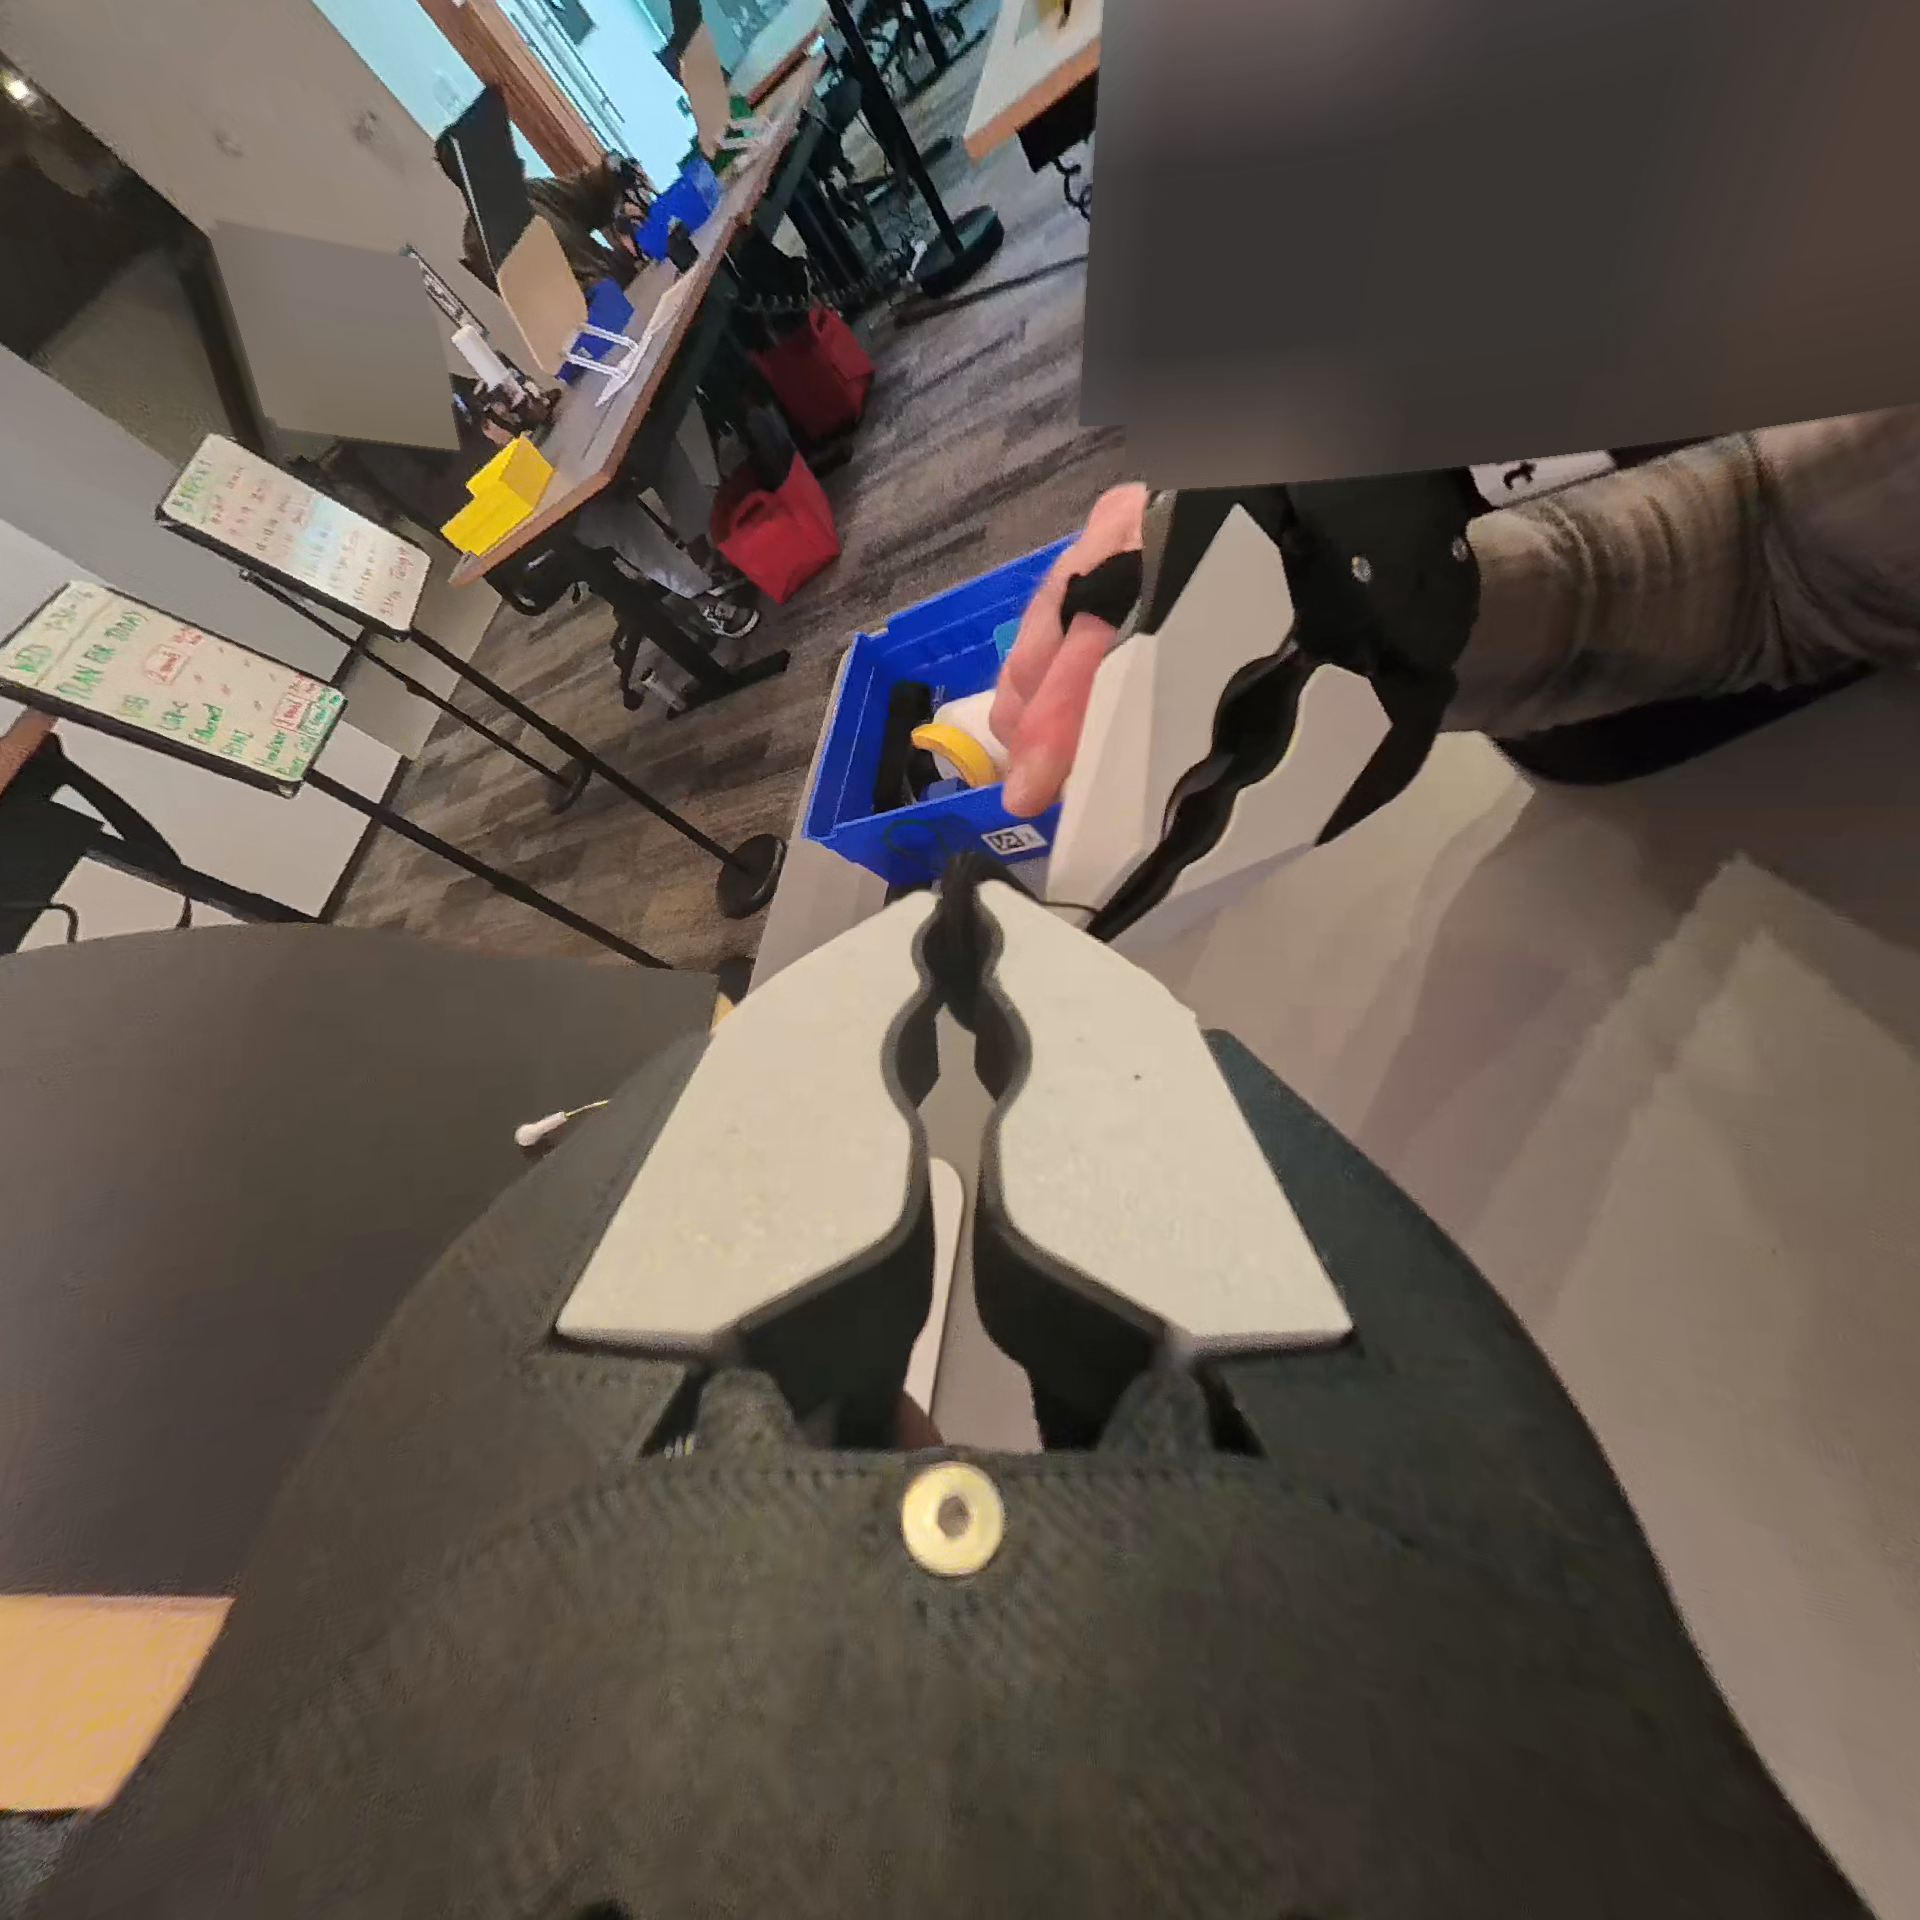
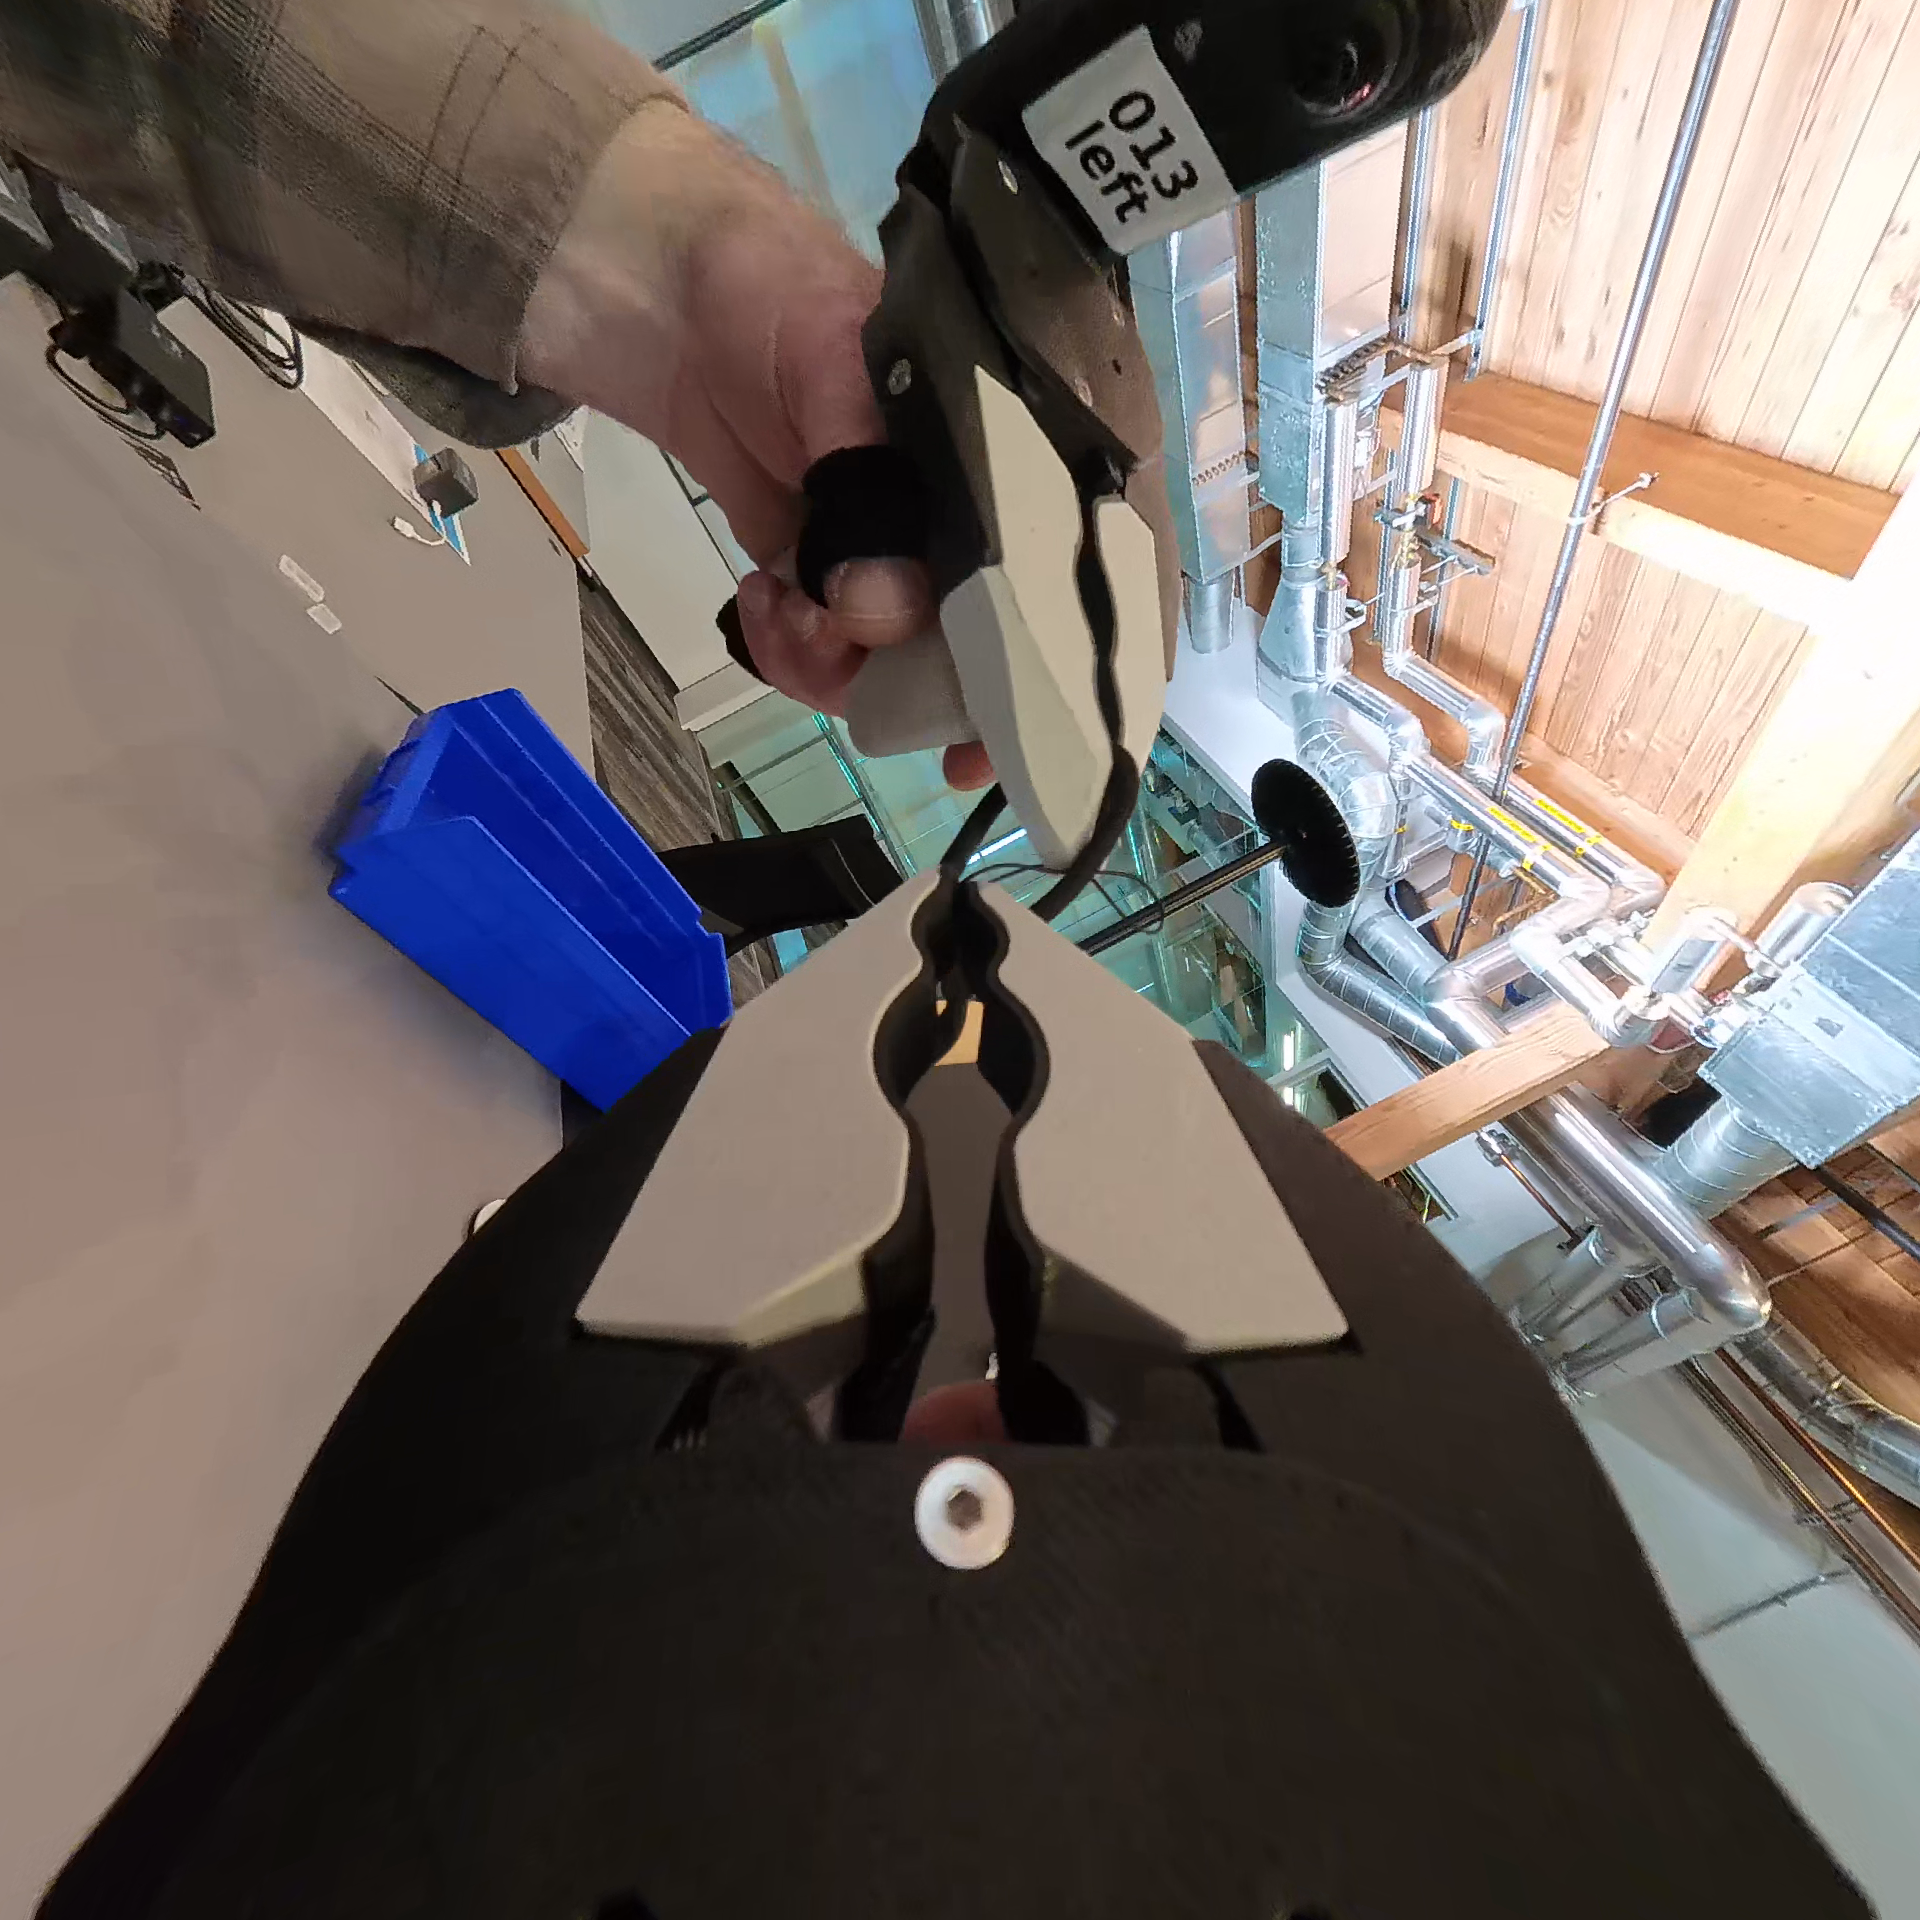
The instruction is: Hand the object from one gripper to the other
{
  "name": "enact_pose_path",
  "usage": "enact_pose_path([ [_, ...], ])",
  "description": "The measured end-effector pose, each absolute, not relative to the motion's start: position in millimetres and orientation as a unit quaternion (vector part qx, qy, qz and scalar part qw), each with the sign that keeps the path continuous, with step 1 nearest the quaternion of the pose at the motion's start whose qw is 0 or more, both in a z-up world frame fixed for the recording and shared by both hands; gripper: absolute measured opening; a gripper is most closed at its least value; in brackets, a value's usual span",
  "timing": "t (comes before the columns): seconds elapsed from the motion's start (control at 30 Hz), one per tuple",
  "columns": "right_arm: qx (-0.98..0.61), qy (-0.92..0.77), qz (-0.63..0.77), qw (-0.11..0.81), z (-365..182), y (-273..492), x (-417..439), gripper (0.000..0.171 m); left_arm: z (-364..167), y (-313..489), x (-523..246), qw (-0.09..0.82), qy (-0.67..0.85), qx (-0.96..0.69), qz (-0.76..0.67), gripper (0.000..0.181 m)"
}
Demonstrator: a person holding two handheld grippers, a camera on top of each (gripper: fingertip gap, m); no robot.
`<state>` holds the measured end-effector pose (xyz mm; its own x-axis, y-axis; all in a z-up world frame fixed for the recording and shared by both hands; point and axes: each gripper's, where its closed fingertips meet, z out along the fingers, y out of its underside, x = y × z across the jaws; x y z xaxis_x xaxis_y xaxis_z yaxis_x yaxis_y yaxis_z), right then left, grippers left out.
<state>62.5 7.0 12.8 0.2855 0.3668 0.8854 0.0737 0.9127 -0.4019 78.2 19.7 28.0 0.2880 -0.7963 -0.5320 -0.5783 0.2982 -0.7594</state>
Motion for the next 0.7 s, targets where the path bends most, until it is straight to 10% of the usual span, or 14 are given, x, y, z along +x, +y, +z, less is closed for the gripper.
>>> enact_pose_path([
  [0.7, -0.179, -0.568, 0.078, 0.799, 24.7, 0.4, 68.6, 0.0, -21.5, 47.2, 84.2, 0.472, 0.563, -0.669, -0.113, 0.0],
])
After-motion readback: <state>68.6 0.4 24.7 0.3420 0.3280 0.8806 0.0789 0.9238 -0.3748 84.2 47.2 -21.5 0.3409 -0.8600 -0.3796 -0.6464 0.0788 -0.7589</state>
